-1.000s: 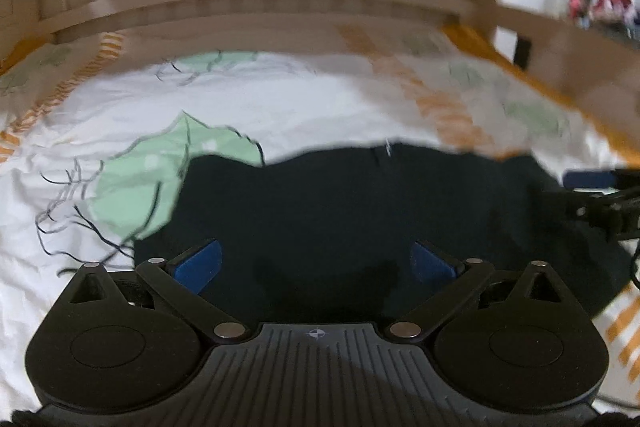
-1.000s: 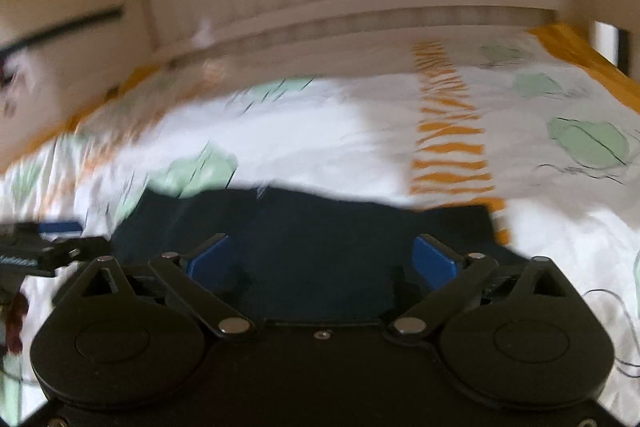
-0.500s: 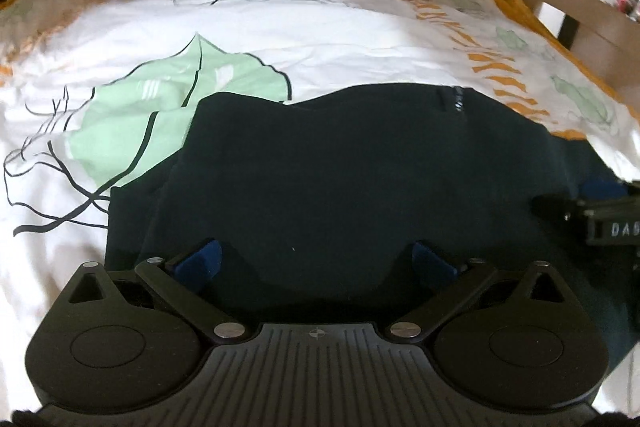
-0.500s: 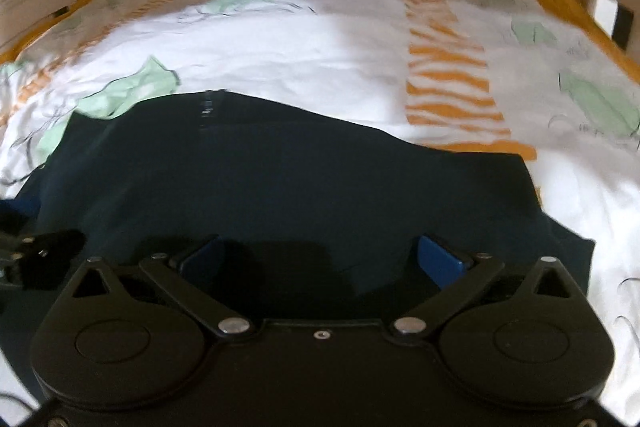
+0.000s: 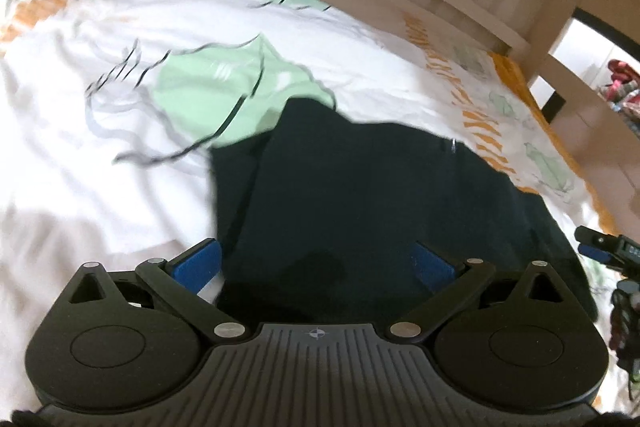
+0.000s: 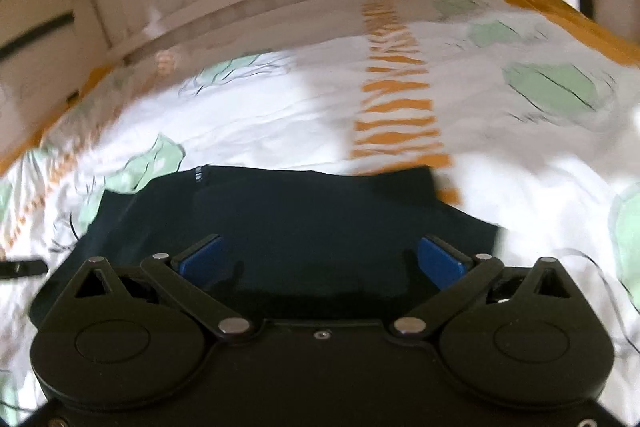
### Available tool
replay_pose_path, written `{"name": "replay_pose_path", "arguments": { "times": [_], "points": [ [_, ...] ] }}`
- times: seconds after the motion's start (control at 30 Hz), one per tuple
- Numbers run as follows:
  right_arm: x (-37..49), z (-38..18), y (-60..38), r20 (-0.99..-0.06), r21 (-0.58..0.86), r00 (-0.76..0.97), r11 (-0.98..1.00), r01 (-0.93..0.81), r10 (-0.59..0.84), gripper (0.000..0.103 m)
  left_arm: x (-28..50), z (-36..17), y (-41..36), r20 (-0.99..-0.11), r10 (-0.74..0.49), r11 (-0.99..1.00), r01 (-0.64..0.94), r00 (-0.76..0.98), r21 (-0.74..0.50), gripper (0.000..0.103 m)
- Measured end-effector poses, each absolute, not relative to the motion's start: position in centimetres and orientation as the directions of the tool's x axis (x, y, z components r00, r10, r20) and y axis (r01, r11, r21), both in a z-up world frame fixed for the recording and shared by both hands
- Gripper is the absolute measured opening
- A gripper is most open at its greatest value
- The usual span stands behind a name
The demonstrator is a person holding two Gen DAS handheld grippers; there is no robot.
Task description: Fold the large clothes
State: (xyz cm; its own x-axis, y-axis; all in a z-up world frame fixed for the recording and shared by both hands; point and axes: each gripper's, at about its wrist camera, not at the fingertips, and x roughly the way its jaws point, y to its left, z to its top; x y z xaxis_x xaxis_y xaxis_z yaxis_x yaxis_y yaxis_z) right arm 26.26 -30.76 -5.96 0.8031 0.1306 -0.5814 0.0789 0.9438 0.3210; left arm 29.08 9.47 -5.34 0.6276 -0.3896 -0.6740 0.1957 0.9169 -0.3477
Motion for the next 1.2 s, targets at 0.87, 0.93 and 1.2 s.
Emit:
{"name": "replay_pose_path", "arguments": {
  "times": [0.87, 0.93, 1.2],
  "points": [
    [27.2, -11.5, -36.1, -0.556, 0.586, 0.752, 0.808, 0.053, 0.354, 0.103, 29.1, -9.6, 10.8, -0.682, -0.527, 0.834, 0.155, 0.507, -0.530, 0.103],
    [26.8, -11.6, -36.0, -0.550, 0.579, 0.756, 0.814, 0.039, 0.356, 0.103, 28.2, -9.6, 11.4, -0.675, -0.536, 0.825, 0.144, 0.507, -0.547, 0.103],
    [26.5, -11.4, -35.5, -0.561, 0.553, 0.751, 0.833, 0.027, 0.348, 0.103, 26.7, -9.6, 11.1, -0.680, -0.549, 0.818, 0.146, 0.486, -0.556, 0.103]
  ]
}}
